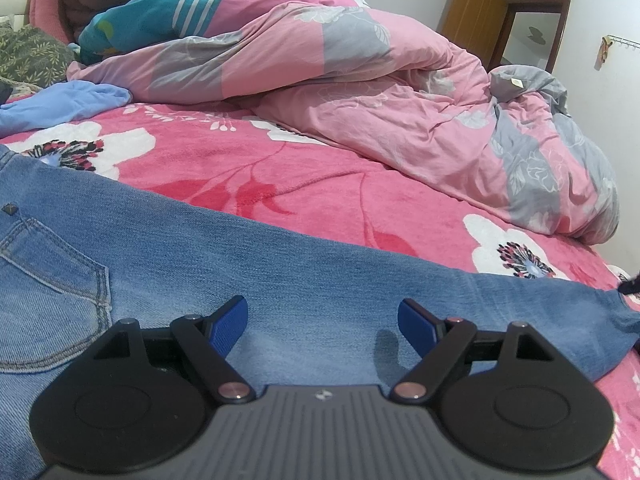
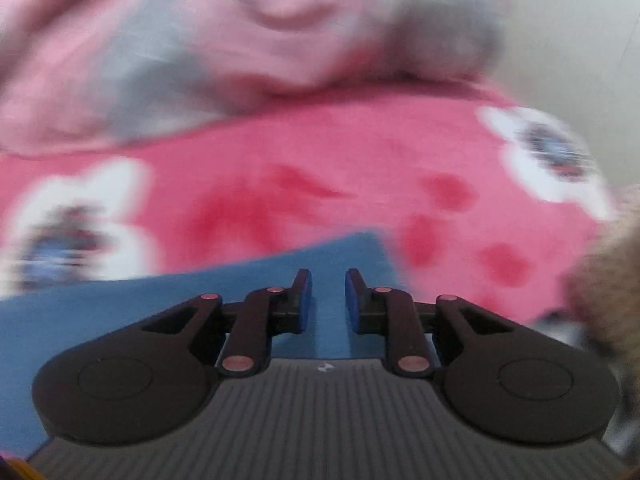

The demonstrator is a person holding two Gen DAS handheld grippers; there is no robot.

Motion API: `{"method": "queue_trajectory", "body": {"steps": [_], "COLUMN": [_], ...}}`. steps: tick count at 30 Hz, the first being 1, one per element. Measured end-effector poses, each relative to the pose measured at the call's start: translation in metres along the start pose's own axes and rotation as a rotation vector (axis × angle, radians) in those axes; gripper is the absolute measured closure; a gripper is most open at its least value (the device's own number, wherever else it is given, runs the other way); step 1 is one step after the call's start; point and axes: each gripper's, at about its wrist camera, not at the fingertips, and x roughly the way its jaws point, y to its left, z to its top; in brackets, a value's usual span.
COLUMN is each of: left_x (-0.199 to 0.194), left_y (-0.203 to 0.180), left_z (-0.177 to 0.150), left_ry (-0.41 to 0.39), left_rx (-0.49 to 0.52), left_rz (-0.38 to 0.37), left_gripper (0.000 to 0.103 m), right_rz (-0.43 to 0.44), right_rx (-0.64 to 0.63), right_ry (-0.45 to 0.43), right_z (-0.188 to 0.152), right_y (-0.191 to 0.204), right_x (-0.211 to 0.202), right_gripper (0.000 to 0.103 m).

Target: Fold clothes

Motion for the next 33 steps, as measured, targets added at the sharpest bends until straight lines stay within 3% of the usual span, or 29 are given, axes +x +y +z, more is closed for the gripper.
{"method": "queue_trajectory", "body": {"steps": [3,5,10,15,17,19,22,24,26,28,30,33], "left_x": [0.0,0.0,0.001,0.0,0.0,0.0,0.0,-0.001,-0.006,-0.015,-0.027,-0.052], "left_y": [0.0,0.001,0.002,0.003,0.004,0.005,0.006,0.007,0.008,0.011,0.014,0.018], "left_z": [0.0,0.0,0.0,0.0,0.0,0.0,0.001,0.002,0.004,0.007,0.009,0.012], "left_ry": [0.0,-0.001,0.001,-0.001,-0.002,-0.001,0.001,0.002,0.001,-0.001,0.004,0.001], "left_rx": [-0.002,-0.007,-0.01,-0.016,-0.022,-0.03,-0.038,-0.042,-0.055,-0.073,-0.084,-0.059], "left_rz": [-0.002,-0.005,-0.006,-0.011,-0.016,-0.022,-0.03,-0.034,-0.042,-0.053,-0.059,-0.058], "left_gripper": [0.02,0.02,0.02,0.019,0.02,0.019,0.019,0.019,0.019,0.019,0.019,0.018], "right_rz": [0.2,0.16,0.0,0.245,0.281,0.267,0.22,0.296,0.381,0.41,0.389,0.344], "right_rx": [-0.062,-0.133,-0.126,-0.29,-0.362,-0.358,-0.25,-0.206,-0.222,-0.276,-0.309,-0.35], "right_ry": [0.009,0.085,0.035,-0.082,-0.055,-0.038,0.003,-0.035,-0.09,-0.068,0.02,-0.024], "right_z": [-0.016,-0.036,-0.048,-0.062,-0.079,-0.095,-0.085,-0.079,-0.079,-0.089,-0.105,-0.106], "right_y": [0.037,0.051,0.064,0.128,0.151,0.155,0.155,0.162,0.176,0.194,0.208,0.22], "right_x": [-0.004,0.011,-0.013,-0.046,-0.038,-0.026,-0.039,-0.059,-0.073,-0.062,-0.027,-0.042], "right_gripper": [0.081,0.077,0.074,0.072,0.059,0.059,0.058,0.06,0.059,0.056,0.052,0.052]}}
